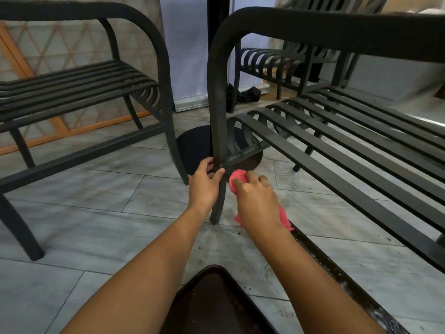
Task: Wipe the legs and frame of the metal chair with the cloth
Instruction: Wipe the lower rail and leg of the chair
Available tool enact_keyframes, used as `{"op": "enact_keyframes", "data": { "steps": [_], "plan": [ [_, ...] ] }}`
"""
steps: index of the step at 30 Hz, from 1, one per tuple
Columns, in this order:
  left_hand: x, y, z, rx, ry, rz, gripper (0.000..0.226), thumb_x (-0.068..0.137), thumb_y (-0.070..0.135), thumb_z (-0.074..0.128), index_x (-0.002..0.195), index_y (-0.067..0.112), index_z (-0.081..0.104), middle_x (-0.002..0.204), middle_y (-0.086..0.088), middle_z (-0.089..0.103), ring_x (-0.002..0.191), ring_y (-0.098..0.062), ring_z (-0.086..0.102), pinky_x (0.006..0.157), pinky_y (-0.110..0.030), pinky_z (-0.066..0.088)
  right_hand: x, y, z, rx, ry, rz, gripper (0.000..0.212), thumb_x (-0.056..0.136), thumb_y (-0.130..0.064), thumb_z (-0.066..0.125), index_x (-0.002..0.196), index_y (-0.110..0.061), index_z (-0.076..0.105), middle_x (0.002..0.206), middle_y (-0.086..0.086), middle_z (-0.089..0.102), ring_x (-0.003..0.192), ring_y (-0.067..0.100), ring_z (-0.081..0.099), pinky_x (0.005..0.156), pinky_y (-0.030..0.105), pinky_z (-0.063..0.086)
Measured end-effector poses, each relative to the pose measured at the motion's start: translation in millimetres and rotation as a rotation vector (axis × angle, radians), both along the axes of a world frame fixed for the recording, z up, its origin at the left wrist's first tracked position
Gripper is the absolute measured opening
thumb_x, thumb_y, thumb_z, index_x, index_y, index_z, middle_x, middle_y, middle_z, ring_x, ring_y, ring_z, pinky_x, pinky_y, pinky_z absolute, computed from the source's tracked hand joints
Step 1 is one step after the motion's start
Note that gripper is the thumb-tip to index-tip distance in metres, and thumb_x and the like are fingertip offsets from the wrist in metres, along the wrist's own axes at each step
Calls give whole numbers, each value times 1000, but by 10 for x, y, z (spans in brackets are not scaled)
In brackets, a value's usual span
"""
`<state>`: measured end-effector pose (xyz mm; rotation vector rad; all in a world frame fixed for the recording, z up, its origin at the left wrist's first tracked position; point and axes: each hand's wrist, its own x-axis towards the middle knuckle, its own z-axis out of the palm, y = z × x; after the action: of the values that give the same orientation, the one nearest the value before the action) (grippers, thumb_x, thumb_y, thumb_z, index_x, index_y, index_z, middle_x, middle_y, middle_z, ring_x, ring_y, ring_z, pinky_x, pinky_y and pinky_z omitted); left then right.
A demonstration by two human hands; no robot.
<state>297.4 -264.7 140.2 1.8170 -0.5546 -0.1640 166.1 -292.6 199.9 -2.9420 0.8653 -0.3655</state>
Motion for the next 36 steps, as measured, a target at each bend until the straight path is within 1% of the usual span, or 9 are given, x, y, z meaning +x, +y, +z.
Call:
{"op": "enact_keyframes", "data": {
  "steps": [7,11,13,16,19,24,28,33,36],
  "plan": [
    [-38,-5,45,46,6,23,44,91,23,59,132,20,47,126,-1,59,86,3,49,70,-6,35,-81,12,-3,15,-6,-6,42,86,-7,58,127,-11,50,131,11,45,112,27,45,83,32,44],
    [-24,6,66,68,10,21,45,89,24,61,131,21,47,125,-2,58,102,-7,53,84,-18,42,-37,-23,16,44,-47,-17,31,85,-3,58,115,-10,57,119,10,50,104,26,48,77,31,46],
    [-43,17,79,71,-12,28,45,88,24,63,130,21,48,124,-1,57,111,-13,53,89,-24,43,-57,-64,24,94,-80,0,34,79,-7,67,111,-12,60,116,8,51,101,25,49,75,32,48],
    [-130,56,99,57,-109,39,40,87,23,64,124,22,51,122,4,55,112,-10,51,88,-21,40,-191,-115,44,217,-304,0,31,78,-7,69,107,-15,65,112,6,55,96,22,50,65,27,43],
    [-225,116,104,60,-280,-14,32,87,22,63,118,23,57,121,6,53,109,-7,49,87,-19,40,-342,-194,101,273,-511,-89,28,88,-10,59,114,-17,64,109,4,60,85,10,45,69,19,33],
    [-265,171,97,55,-448,-71,22,89,17,60,111,19,64,114,8,56,103,1,47,84,-2,33,-318,-213,193,282,-393,-114,34,92,-18,55,126,-22,56,114,5,55,94,18,53,77,25,40],
    [-246,169,75,110,-455,-61,23,93,9,52,110,15,66,116,2,59,106,-9,53,88,-17,39,-50,-131,169,265,-306,-54,25,91,-15,56,114,-16,63,118,7,51,101,26,52,83,34,45],
    [-193,173,61,132,-513,-105,29,91,-1,49,109,13,67,113,1,58,102,-10,53,84,-15,40,204,-38,17,45,-115,-54,26,90,-9,52,114,-11,60,114,11,55,105,27,48,86,34,44],
    [-192,166,60,111,-507,-104,26,89,-1,53,107,12,68,110,1,58,96,-8,54,79,-17,43,232,23,-54,-71,-84,-60,28,88,-6,52,116,-3,55,111,14,56,105,28,48,84,34,42]
  ]
}}
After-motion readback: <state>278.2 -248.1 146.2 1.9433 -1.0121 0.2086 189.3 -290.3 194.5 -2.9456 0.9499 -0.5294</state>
